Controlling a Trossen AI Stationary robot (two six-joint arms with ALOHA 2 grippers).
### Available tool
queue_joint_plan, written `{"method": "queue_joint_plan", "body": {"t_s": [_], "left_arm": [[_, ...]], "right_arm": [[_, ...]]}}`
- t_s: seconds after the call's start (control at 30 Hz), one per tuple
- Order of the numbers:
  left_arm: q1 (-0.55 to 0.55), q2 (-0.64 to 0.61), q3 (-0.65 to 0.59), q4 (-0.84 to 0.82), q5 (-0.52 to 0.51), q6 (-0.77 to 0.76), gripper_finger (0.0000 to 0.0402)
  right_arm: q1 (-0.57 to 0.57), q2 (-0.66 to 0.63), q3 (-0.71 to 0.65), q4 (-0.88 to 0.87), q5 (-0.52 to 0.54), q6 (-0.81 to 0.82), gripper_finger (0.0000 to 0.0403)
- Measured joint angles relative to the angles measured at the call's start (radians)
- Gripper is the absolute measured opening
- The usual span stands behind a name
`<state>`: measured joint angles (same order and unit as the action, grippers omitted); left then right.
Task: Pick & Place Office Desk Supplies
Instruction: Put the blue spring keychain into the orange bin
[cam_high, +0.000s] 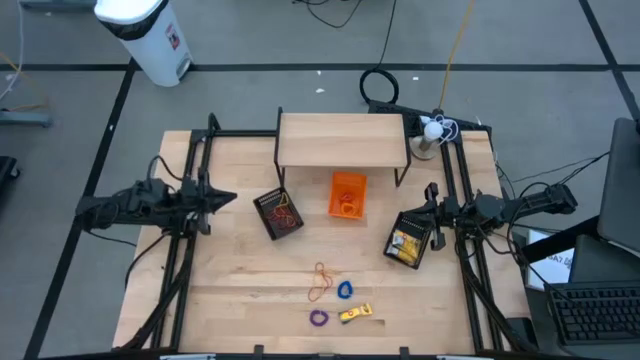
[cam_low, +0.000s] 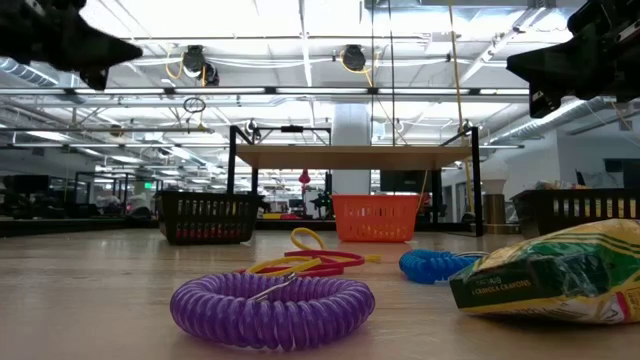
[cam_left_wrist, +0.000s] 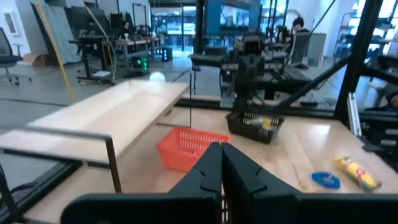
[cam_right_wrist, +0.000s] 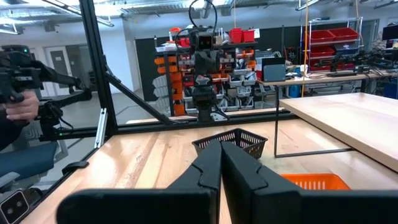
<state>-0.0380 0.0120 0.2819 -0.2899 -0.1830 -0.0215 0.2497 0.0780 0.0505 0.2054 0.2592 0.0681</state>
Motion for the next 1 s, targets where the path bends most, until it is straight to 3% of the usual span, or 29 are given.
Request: {"method": "queue_joint_plan", "body": {"t_s": [0.37, 0.57, 0.8, 1.0], "left_arm": [[0.0, -0.006, -0.114, 0.104, 0.016, 0.003, 0.0002], [0.0, -0.007, -0.152, 0.175, 0.11, 0.025, 0.0002], [0.0, -0.006, -0.157, 0.107, 0.074, 0.016, 0.0001], [0.0, -0.005, -0.209, 0.143, 0.074, 0.007, 0.0001]], "right_arm": [[0.0, 0.0, 0.0, 0.0, 0.0, 0.0, 0.0004], [0.0, 0.0, 0.0, -0.001, 0.0, 0.0, 0.0004], [0.0, 0.0, 0.0, -0.001, 0.0, 0.017, 0.0004], [0.0, 0.0, 0.0, -0.008, 0.001, 0.017, 0.0004]]}}
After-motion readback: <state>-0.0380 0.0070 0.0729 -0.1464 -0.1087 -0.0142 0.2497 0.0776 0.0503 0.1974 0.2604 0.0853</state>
